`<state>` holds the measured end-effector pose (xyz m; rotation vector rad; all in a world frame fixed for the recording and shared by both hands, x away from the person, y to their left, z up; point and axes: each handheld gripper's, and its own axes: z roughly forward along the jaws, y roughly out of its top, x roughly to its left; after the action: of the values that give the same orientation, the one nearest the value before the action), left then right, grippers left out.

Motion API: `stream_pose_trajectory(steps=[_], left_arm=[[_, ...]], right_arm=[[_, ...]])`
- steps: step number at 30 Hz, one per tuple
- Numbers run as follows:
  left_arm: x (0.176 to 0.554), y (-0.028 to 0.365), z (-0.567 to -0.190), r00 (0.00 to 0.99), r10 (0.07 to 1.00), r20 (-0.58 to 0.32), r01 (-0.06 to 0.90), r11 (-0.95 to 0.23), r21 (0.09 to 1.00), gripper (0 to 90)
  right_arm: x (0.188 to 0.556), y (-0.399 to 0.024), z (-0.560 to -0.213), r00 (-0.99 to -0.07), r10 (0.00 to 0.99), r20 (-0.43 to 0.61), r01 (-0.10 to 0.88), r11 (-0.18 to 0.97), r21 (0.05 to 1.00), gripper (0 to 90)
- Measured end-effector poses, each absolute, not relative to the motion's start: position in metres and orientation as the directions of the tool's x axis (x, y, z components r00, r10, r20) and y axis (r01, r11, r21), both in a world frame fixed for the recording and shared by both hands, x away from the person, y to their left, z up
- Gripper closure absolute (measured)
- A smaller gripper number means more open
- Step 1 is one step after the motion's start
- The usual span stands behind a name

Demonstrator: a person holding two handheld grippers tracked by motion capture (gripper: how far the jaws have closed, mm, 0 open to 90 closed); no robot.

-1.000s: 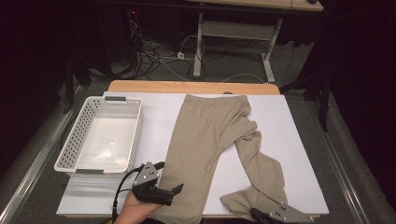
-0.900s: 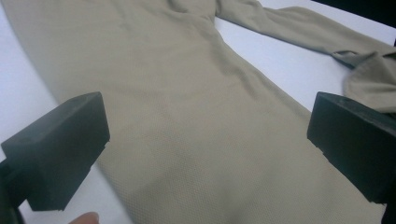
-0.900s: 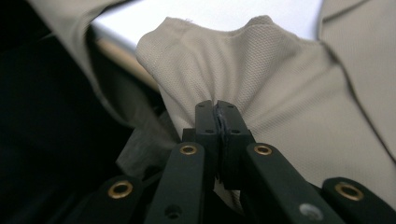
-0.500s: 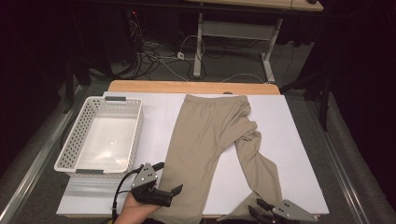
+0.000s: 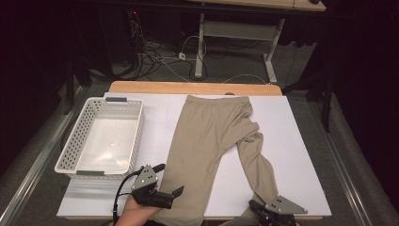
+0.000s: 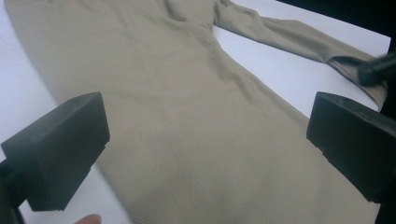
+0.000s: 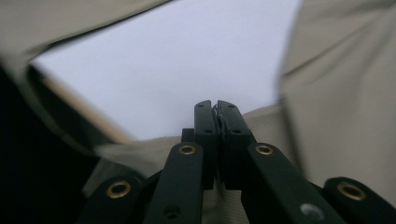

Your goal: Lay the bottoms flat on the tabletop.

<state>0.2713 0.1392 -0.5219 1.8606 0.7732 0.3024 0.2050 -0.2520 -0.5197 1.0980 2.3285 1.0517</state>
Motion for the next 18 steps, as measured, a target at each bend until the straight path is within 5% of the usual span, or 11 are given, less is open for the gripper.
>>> stream_pose_trajectory(steps=[8, 13, 18], left_arm=[[0.273, 0.140, -0.522, 0.764, 0.627, -0.153, 0.378, -0.243, 0.893, 0.0], [0.274, 0.140, -0.522, 0.769, 0.620, -0.156, 0.378, -0.244, 0.893, 0.0], [0.273, 0.140, -0.522, 0.769, 0.620, -0.155, 0.377, -0.245, 0.893, 0.0]], right_arm=[[0.188, -0.220, -0.520, -0.760, 0.649, 0.027, 0.452, 0.498, 0.740, 85.1], [0.197, -0.224, -0.515, -0.662, 0.748, -0.038, 0.448, 0.436, 0.780, 60.8], [0.210, -0.236, -0.519, -0.598, 0.801, -0.043, 0.486, 0.405, 0.774, 60.6]])
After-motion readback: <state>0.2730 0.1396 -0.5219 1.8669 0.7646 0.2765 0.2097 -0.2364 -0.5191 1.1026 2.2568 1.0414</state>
